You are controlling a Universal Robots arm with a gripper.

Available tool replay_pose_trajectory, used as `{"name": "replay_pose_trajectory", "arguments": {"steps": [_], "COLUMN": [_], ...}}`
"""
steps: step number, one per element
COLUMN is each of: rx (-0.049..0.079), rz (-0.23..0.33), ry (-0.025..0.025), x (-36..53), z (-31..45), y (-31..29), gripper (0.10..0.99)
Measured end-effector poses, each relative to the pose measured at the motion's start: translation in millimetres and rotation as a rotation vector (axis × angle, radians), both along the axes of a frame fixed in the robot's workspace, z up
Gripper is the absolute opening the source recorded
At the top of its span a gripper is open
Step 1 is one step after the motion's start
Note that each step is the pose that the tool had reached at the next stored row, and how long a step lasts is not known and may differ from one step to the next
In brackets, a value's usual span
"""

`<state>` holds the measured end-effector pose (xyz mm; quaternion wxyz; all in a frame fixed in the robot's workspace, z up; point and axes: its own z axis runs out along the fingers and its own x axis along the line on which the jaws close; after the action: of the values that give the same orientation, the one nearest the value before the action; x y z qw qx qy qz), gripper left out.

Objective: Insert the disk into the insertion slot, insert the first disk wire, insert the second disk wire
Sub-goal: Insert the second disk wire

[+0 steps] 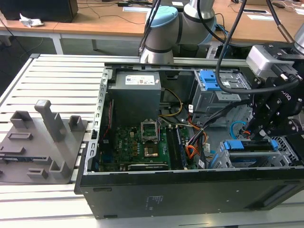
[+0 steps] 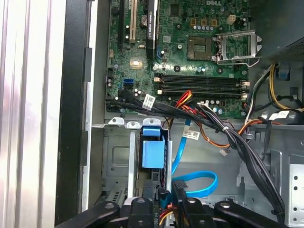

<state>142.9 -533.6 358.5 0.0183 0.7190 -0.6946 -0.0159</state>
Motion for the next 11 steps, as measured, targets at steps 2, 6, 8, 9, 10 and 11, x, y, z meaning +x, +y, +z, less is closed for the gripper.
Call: {"name": "replay_pose_trajectory", "arguments": {"steps": [2,6,8,9,10,11], "rx": [0.0,-0.001,-0.001,-0.001,-0.001,-0.001], "rz": [0.0,0.0,0.0,0.0,0.0,0.0], "ry": [0.0,0.0,0.0001,0.0002,0.0001,0.0001], "x": [0.0,0.0,2.5,3.8,5.1,6.2], "z": [0.0,-0.4,-6.8,-8.3,-9.4,-10.2], "y": [0.0,-3.2,-4.6,-4.5,-4.4,-4.0], "gripper": [0.161,0.161,0.161,0.161,0.161,0.161]}}
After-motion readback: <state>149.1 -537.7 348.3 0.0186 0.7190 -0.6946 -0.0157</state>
